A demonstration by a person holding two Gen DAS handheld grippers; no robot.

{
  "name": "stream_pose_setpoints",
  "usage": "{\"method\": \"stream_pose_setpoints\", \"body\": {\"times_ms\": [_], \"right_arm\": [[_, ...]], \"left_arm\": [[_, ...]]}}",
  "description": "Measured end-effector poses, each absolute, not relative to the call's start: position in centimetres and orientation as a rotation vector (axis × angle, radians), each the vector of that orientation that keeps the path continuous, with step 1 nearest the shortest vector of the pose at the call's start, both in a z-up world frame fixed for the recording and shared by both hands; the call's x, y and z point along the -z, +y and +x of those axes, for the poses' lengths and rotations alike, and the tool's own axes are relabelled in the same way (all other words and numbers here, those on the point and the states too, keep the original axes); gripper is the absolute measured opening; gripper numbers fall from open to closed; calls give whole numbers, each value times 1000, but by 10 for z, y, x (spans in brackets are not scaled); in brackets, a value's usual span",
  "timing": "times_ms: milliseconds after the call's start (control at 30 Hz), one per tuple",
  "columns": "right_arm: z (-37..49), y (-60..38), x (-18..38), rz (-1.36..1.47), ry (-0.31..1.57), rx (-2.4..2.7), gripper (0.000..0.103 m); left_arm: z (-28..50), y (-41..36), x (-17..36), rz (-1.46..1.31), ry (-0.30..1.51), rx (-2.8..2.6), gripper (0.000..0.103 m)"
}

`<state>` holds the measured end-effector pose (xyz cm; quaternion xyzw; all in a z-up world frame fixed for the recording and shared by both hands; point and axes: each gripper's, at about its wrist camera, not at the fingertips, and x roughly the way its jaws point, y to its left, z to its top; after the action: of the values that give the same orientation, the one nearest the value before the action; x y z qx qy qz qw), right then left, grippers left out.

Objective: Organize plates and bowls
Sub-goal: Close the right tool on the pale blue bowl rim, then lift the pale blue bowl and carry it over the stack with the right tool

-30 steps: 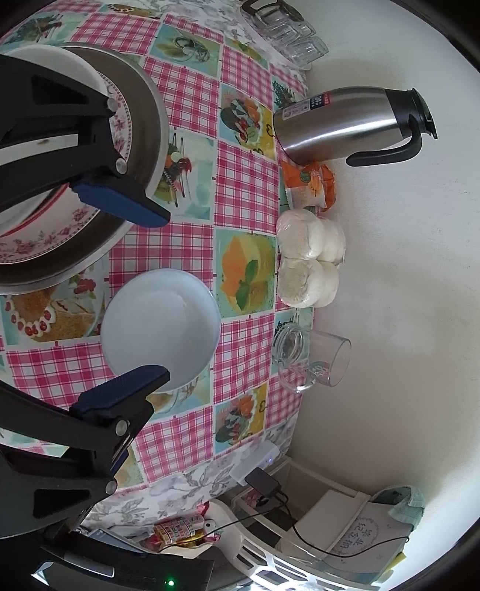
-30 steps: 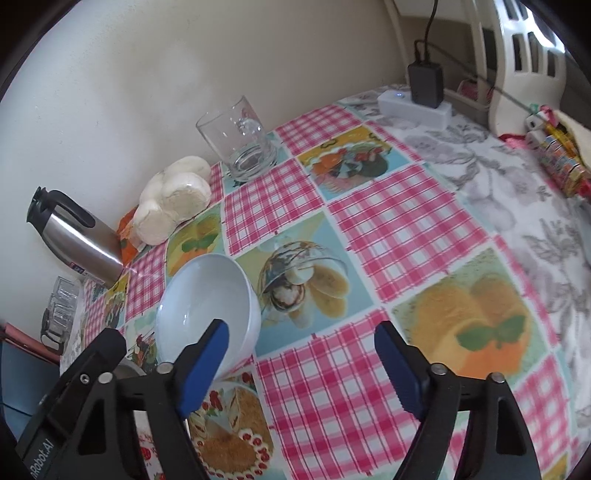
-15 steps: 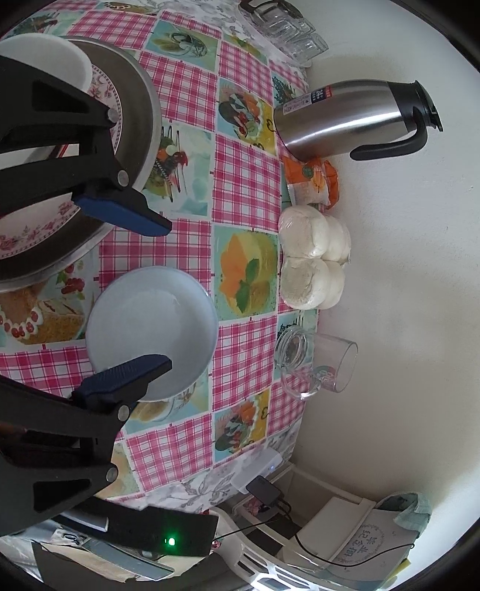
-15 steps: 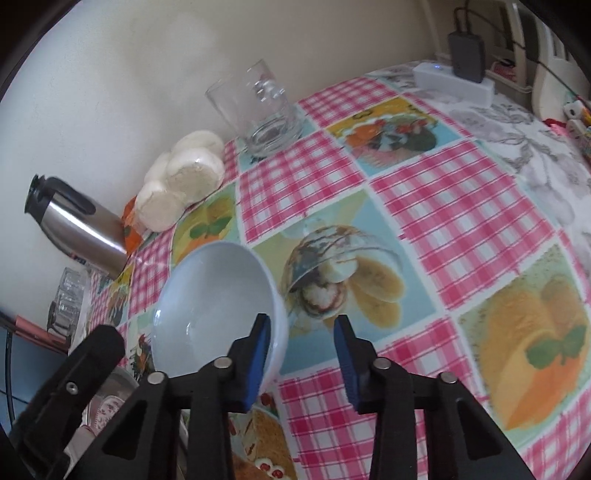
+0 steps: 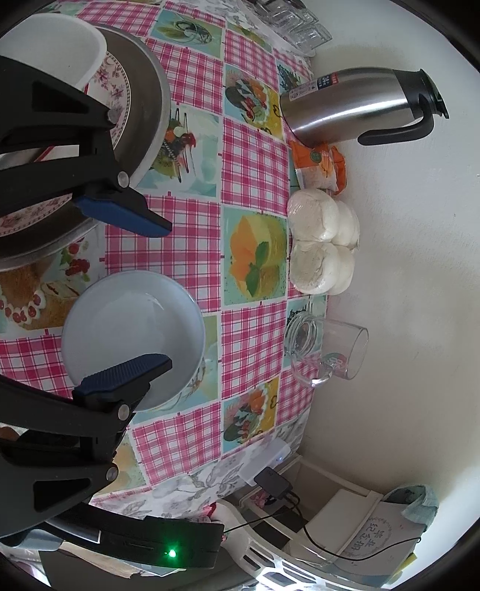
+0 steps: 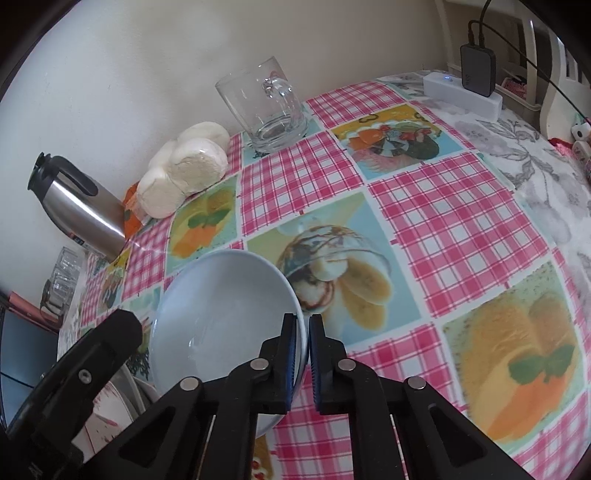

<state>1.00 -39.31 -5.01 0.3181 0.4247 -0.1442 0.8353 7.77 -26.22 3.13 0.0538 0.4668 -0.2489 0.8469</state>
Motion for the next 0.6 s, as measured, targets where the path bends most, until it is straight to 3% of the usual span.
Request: {"method": "stream_pose_setpoints", "body": {"times_ms": [433,600], "right_arm": [[-11,-419,50,669,910,318,8],[-15,-423,51,692,905,311,8]], "left_arm": [[64,-284,-15,214,994,540,61],[61,-291,-2,228,1025,548,46]]}}
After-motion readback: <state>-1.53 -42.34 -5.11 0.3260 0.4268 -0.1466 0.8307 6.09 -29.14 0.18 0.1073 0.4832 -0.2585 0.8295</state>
